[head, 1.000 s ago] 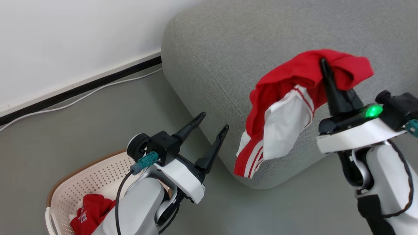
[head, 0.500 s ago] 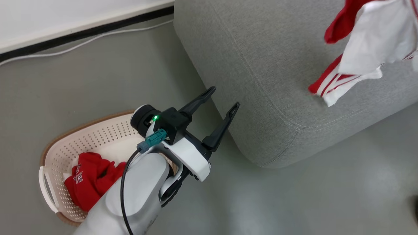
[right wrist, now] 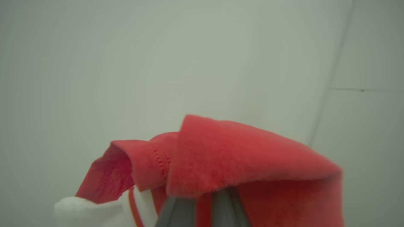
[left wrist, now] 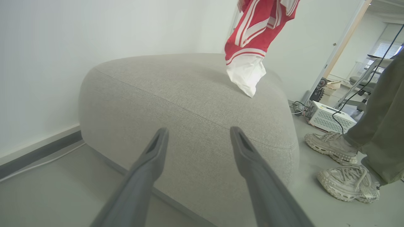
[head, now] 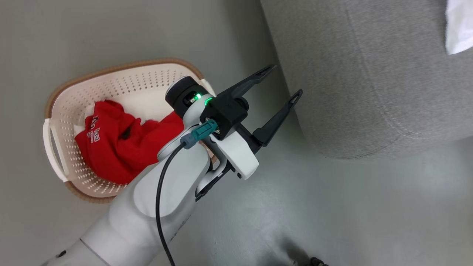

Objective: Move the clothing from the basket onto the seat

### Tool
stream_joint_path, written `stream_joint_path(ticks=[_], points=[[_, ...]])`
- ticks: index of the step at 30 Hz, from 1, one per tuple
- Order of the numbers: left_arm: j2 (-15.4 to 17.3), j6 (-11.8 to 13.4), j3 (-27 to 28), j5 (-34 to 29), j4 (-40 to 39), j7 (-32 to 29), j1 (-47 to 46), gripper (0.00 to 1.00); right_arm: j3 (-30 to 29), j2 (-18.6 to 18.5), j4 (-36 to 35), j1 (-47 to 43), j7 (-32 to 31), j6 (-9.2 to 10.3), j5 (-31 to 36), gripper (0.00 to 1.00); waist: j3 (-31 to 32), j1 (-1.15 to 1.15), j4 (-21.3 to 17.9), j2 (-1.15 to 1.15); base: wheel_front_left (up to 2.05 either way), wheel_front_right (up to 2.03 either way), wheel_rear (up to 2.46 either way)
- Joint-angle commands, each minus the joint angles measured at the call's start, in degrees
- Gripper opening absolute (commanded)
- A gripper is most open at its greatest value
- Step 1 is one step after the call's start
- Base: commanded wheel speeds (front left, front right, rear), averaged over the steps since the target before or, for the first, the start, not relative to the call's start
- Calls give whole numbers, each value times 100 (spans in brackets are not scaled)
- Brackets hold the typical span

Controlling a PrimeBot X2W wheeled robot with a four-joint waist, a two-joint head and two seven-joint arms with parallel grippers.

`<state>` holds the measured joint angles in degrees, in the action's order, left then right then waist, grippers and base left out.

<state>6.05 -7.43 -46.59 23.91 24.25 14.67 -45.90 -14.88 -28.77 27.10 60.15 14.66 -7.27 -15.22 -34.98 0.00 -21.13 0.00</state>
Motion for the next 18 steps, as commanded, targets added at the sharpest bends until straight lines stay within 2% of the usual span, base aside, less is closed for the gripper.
stream_joint_path(ticks=[1, 5, 11, 14, 18], points=[[-63, -5, 42, -64, -116, 33, -230, 100, -263, -421, 138, 269, 34, -22, 183, 0, -558, 0, 479, 0, 0, 0, 0], [-81, -5, -30, -96, -102, 33, -292, 100, -683, -638, 619, 779, 34, -22, 505, 0, -879, 0, 716, 0, 0, 0, 0], [-109, -5, -71, -154, -132, 33, -298, 100, -1247, -751, 993, 1361, 34, -22, 873, 0, -1156, 0, 975, 0, 0, 0, 0], [-140, -5, -57, -178, -145, 33, -300, 100, -1391, -670, 1144, 1599, 34, -22, 1009, 0, -1285, 0, 1095, 0, 0, 0, 0], [-178, -5, 3, -202, -144, 33, -277, 100, -1073, -327, 1561, 1636, 34, -22, 859, 0, -1377, 0, 1172, 0, 0, 0, 0]])
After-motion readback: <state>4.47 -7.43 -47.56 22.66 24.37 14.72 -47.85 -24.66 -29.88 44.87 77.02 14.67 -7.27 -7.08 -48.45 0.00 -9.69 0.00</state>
